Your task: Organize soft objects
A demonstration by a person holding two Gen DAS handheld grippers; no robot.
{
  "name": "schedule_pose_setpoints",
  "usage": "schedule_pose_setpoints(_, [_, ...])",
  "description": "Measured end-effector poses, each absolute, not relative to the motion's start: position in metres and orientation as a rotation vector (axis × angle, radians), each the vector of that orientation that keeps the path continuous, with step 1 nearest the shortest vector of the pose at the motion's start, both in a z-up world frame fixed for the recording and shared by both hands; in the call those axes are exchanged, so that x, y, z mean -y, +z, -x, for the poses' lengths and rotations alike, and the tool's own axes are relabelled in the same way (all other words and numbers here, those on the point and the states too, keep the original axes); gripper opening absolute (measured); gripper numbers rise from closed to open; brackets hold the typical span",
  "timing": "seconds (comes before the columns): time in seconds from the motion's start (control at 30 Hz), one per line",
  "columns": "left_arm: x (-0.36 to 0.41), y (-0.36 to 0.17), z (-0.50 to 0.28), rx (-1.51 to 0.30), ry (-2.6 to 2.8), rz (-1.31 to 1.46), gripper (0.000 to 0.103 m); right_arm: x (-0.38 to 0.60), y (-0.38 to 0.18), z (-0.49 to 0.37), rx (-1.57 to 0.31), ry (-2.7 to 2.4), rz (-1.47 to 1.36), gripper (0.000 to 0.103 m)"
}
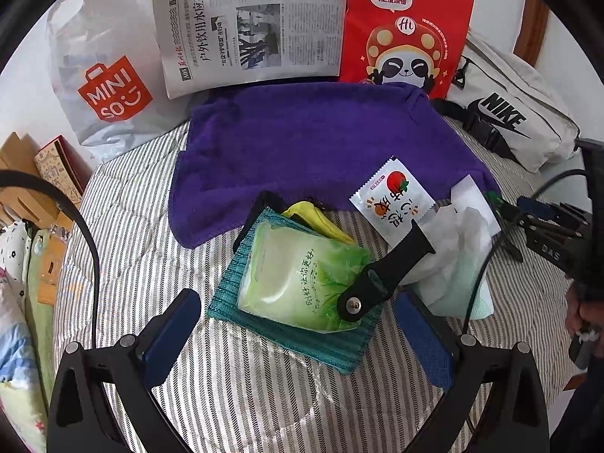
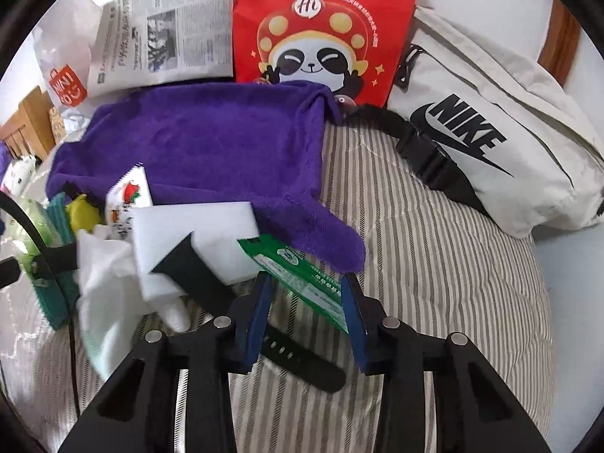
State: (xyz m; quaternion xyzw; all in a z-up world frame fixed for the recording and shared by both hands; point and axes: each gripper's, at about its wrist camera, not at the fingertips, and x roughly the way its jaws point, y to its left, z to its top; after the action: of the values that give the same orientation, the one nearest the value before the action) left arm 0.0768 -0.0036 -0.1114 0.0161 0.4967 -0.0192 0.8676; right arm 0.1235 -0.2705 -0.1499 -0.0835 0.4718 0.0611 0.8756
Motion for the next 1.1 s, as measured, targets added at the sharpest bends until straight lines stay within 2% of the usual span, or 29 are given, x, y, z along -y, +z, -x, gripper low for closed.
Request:
schedule_pose_setpoints(0.03, [0.004,-0.112,-0.077,-1.041,-0.04,-0.035,0.103,0.27,-0.152,-0.126,-0.986,0.128,0.183,0.036])
schedule_pose_setpoints(0.1, [0.003,-0.113,-0.079,-1.046,-0.036,-0.035,0.103,0.268,-0.157,-0.133,-0.99,0.138,0.199,0.027])
schedule_pose_setpoints(0.27, [0.0,-0.117,-0.082,-1.058,-0.035,-0.031,0.103,0.264,-0.166,-0.144,-0.993,0.163,0.247,0.02])
schedule_pose_setpoints(0.47, [-0.003,-0.121,-0.084,-1.066,-0.038,-0.028,0.103,0.262,-0.176,-0.151,-1.047,0.249,0.236,0.019])
schedule_pose_setpoints(0.57, [-0.008,-0.119,-0.082,-1.056,-0.048,-0.019,0.103,0.259,-0.183,-0.152,-1.049,0.229,0.258,0.016])
schedule_pose_setpoints(0.8, [-0.013,-0.121,-0.075,-1.033,-0.092,-0.038,0.103,0.275,-0.163,-0.139,-1.014,0.21,0.13,0.006])
schedule_pose_setpoints(1.1, [0.021,-0.121,-0.073,-0.948,-0.199,-0.185,0.101,0.28,-0.144,-0.13,-0.985,0.194,0.068,0.004])
